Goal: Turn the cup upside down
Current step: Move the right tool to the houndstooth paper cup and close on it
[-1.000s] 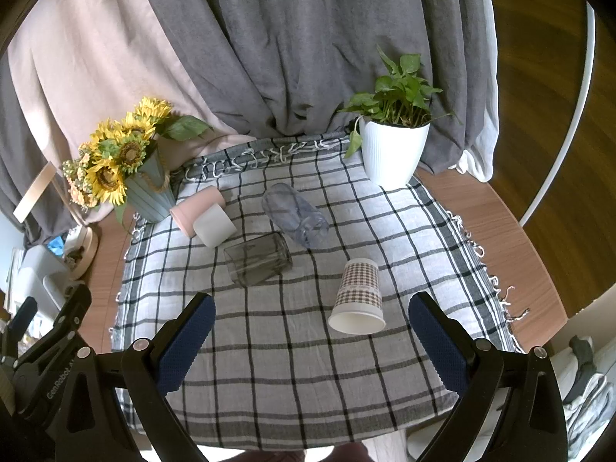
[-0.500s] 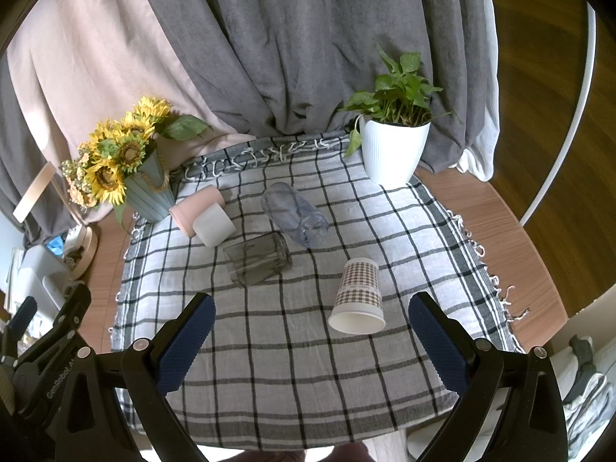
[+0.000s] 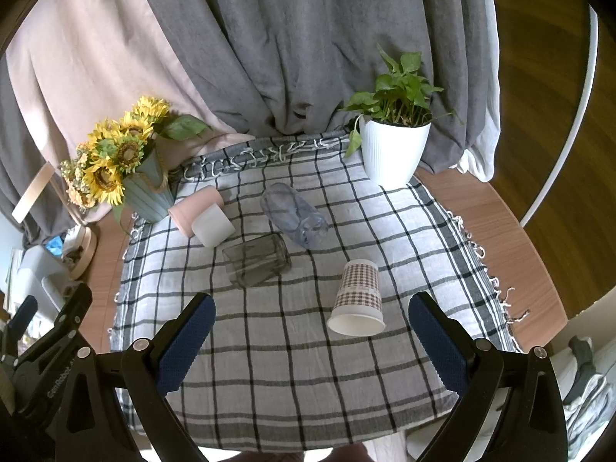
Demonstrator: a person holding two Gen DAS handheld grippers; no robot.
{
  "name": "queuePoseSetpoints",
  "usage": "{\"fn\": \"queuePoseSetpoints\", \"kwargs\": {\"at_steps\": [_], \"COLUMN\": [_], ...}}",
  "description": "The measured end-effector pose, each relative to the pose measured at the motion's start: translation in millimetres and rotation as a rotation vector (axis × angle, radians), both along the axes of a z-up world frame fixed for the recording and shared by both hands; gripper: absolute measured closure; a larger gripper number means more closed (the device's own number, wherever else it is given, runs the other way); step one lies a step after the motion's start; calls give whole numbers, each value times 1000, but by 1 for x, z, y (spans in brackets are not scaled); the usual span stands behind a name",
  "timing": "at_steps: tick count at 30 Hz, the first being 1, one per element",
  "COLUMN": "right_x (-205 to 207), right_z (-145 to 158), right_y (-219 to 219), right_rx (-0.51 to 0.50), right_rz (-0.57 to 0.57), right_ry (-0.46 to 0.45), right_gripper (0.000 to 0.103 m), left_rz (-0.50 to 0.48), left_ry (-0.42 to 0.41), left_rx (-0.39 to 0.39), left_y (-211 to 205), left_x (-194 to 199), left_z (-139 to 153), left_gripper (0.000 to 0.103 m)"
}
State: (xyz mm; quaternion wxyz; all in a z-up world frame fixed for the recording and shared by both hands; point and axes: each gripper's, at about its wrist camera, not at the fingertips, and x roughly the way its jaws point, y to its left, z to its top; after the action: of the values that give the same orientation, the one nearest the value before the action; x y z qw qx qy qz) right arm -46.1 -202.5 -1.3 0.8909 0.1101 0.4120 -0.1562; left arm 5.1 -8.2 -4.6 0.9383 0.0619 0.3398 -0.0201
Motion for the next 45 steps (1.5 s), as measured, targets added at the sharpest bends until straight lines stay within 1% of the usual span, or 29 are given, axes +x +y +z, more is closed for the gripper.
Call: {"fn": "queuePoseSetpoints", "kwargs": {"at_steps": [7,12,17,22,24,28,30,34,36,40,43,45], "right_x": [6,21,44,70,80,95,102,110,114,116,116,117], "right_z": [-17,-40,-72,-107,-122,-148,-161,-179,-186,-196,-198,-203], "right_y": [-22,-53,-82,-102,-108,-117,-120,-121,-122,-120,-118,-118], "right_rx": [30,111,177,199,216,236,249,263,270,273,275,285], "right_rz": [-27,-45,-45,-26,-14,-5,3,20,22,35,37,37], "right_ry": [34,98,182,269,312,370,404,448,466,487,497,505], "right_gripper": [2,2,2,4,6,7,10,12,14,14,21,29], "left_rz": [-32,-39,-35,-24,-14,1,9,23,31,43,43,43], "left_ry": [55,112,166,244,274,333,361,408,432,468,492,498], "left_rx": [37,43,85,125,141,162,161,152,138,125,108,103], "left_y": [-28,-53,-78,-97,-102,-108,-110,-110,-109,-107,-105,-104], "left_x": [12,25,36,48,53,62,65,71,72,75,74,74], "left_z": [-17,-34,-56,-83,-93,-112,-121,-135,-141,-151,-157,-158], "left_gripper": [0,0,0,0,0,0,0,0,0,1,1,1]}}
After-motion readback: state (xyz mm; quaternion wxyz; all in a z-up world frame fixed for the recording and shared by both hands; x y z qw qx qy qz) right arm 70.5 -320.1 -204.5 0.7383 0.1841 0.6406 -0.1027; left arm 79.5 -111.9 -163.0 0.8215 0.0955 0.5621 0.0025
